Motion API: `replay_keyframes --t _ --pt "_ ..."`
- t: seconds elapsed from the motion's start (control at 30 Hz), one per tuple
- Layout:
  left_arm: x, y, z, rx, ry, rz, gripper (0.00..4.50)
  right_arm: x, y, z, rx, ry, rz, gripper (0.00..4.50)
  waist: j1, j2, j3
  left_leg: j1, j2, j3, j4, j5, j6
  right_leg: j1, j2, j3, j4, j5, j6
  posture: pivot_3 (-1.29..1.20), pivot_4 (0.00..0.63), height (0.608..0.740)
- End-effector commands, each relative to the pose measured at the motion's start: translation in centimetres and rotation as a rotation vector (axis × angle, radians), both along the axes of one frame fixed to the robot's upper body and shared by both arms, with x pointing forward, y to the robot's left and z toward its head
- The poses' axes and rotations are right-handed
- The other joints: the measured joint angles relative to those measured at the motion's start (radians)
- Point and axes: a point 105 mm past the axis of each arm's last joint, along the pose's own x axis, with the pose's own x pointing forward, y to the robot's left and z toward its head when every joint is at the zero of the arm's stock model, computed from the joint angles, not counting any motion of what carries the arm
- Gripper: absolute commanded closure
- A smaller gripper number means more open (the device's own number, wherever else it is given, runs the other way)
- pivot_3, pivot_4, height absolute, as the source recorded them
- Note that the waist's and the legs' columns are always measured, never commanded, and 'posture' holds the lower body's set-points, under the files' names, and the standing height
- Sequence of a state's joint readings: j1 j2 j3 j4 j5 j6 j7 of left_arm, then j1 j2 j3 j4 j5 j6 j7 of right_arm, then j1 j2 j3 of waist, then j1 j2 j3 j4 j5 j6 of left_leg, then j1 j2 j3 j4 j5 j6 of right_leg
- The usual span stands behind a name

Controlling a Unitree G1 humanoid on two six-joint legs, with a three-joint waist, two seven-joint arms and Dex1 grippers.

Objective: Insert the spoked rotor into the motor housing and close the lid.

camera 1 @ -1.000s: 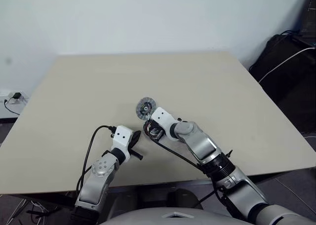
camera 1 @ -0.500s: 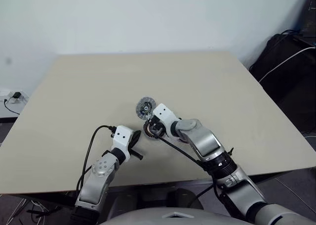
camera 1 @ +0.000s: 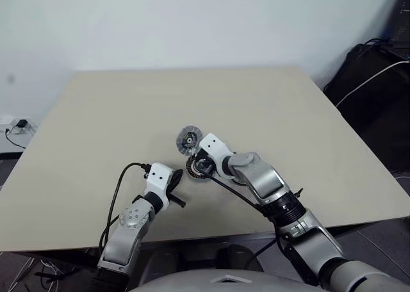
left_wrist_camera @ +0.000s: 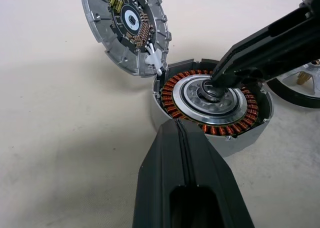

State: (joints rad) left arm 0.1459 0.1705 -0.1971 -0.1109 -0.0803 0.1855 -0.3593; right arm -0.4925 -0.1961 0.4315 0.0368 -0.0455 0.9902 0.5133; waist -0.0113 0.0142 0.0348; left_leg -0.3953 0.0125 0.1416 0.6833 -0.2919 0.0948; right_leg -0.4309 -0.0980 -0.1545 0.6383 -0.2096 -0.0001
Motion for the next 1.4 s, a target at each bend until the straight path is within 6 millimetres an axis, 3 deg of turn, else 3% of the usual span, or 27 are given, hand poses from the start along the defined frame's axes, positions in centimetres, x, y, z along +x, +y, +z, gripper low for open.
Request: replay_keyframes --t 0.03,0.83,0.93,1.1,1.33,1.4 --pt "0.2 -0.1 0.7 -0.002 -0.034 -0.007 4.5 0.9 -0.1 1.1 0.017 -0.042 -0.014 4.48 0.0 0.0 0.0 0.0 0.0 0.0 0.0 0.0 0.0 0.0 0.0 0.0 0.0 0.0 0.0 0.0 0.0 0.74" --pt "0.3 0.0 0.7 0.003 -0.033 -0.004 4.5 -0.9 0.7 -0.1 0.0 -0.003 0.064 4.48 0.0 0.0 0.0 0.0 0.0 0.0 0.0 0.0 0.001 0.0 0.0 0.0 -0.001 0.0 0.0 0.0 0.0 0.74" --pt "0.3 0.1 0.6 0.003 -0.033 -0.001 4.5 -0.7 0.5 0.0 0.002 -0.007 0.05 3.81 0.0 0.0 0.0 0.0 0.0 0.0 0.0 0.0 0.001 0.0 0.0 0.0 -0.001 0.0 0.0 0.0 0.0 0.74" --pt "0.3 0.1 0.6 0.0 -0.033 0.003 4.5 0.0 0.3 0.9 0.016 -0.049 0.029 2.23 0.0 0.0 0.0 0.0 0.0 0.0 0.0 0.0 0.001 0.0 0.0 0.0 -0.001 0.0 0.0 0.0 0.0 0.74" --pt "0.2 0.1 0.6 0.0 -0.031 0.004 4.5 0.8 -0.6 3.5 0.078 -0.144 -0.03 2.23 0.0 0.0 0.0 0.0 0.0 0.0 0.0 0.0 0.001 0.0 0.0 0.0 -0.001 0.001 0.001 0.0 0.0 0.74" --pt "0.2 0.2 0.6 0.001 -0.03 0.003 4.5 1.0 -1.0 4.0 0.091 -0.175 -0.062 2.63 0.001 0.0 0.0 0.0 0.0 0.0 0.0 0.0 0.001 0.0 0.0 0.0 -0.001 0.0 0.001 0.0 0.0 0.74"
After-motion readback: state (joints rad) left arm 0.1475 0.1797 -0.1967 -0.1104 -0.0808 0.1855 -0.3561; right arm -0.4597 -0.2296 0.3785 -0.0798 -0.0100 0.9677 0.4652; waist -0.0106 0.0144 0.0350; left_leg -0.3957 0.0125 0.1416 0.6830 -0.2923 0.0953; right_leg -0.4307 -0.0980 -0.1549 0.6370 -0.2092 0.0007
